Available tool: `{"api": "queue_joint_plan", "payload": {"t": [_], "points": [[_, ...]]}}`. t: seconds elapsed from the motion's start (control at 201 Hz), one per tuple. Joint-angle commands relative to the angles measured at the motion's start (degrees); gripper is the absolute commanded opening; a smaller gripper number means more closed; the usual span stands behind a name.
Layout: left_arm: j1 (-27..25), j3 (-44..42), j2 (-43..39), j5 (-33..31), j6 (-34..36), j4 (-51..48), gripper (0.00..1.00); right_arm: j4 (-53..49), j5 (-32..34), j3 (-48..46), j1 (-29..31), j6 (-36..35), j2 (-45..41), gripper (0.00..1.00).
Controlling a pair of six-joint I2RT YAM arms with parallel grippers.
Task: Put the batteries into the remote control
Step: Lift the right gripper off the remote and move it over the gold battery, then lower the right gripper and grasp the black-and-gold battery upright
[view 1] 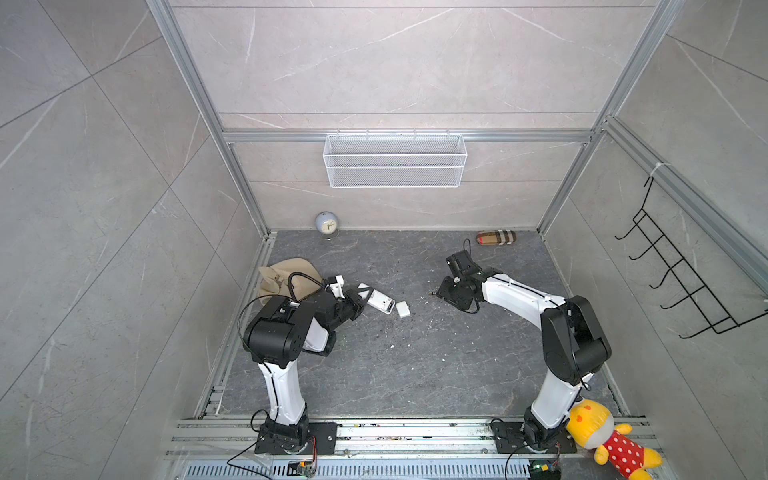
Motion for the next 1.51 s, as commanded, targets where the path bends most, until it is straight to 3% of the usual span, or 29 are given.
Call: {"api": "queue_joint_plan", "payload": {"t": [0.0, 0.199, 0.413, 0.597, 0.886, 1.504], "points": [[0.82, 2.14, 1.83, 2.60, 1.29, 4.15, 0.00, -3.62, 5.02, 2.73, 1.62, 10.88, 2.40, 0.47], [0.84, 0.75, -0.34, 2.29, 4.82, 4.12, 0.00, -1.19, 4.40, 3.31, 3.21, 24.49, 5.10, 0.49], [1.06, 1.27, 0.45, 2.95, 3.34, 4.20, 0.00, -11.04, 4.44, 14.13, 3.37, 30.22, 12.32, 0.49], [1.03, 1.32, 0.25, 3.24, 3.11, 4.17, 0.00, -13.49, 3.81, 18.46, 3.35, 33.02, 15.96, 0.46], [1.09, 1.51, -0.32, 3.94, 2.65, 4.13, 0.00, -22.52, 4.79, 27.85, 2.65, 34.04, 21.40, 0.39], [1.02, 1.75, -0.19, 4.37, 1.79, 4.17, 0.00, -29.15, 3.55, 38.49, 1.53, 32.70, 29.19, 0.33]]}}
